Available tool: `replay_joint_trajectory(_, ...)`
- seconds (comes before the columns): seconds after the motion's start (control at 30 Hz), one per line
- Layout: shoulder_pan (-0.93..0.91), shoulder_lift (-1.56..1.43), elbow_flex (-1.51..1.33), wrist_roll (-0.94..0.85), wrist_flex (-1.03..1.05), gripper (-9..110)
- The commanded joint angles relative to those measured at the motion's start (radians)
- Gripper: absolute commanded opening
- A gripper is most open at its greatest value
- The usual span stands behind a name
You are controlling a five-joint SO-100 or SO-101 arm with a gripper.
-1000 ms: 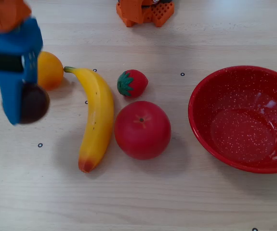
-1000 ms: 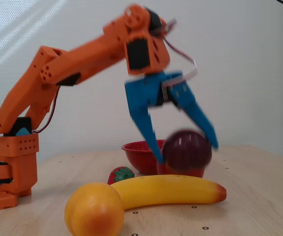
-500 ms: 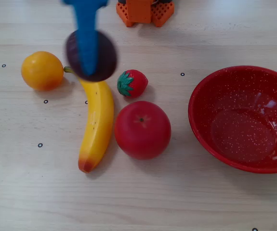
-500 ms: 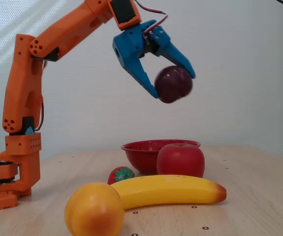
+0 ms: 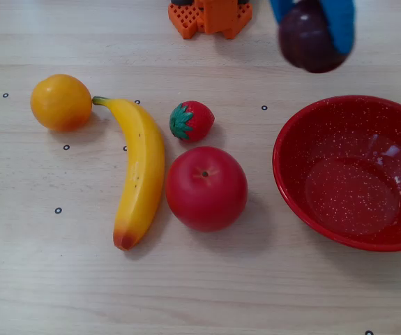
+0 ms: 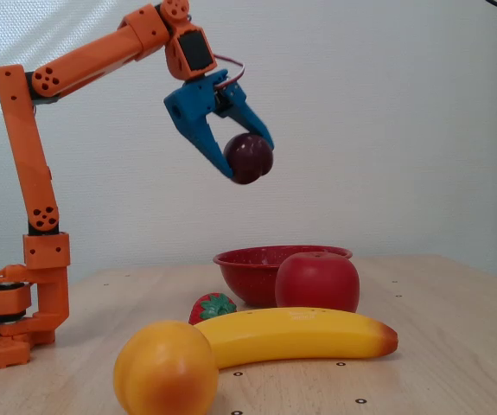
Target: Put the plum in the red bowl.
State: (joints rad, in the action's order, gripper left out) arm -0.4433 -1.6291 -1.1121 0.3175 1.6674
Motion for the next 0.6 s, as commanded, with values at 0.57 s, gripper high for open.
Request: replay_joint_trajectory(0.57, -0.118, 0.534, 0.413, -0.051, -0.018, 31)
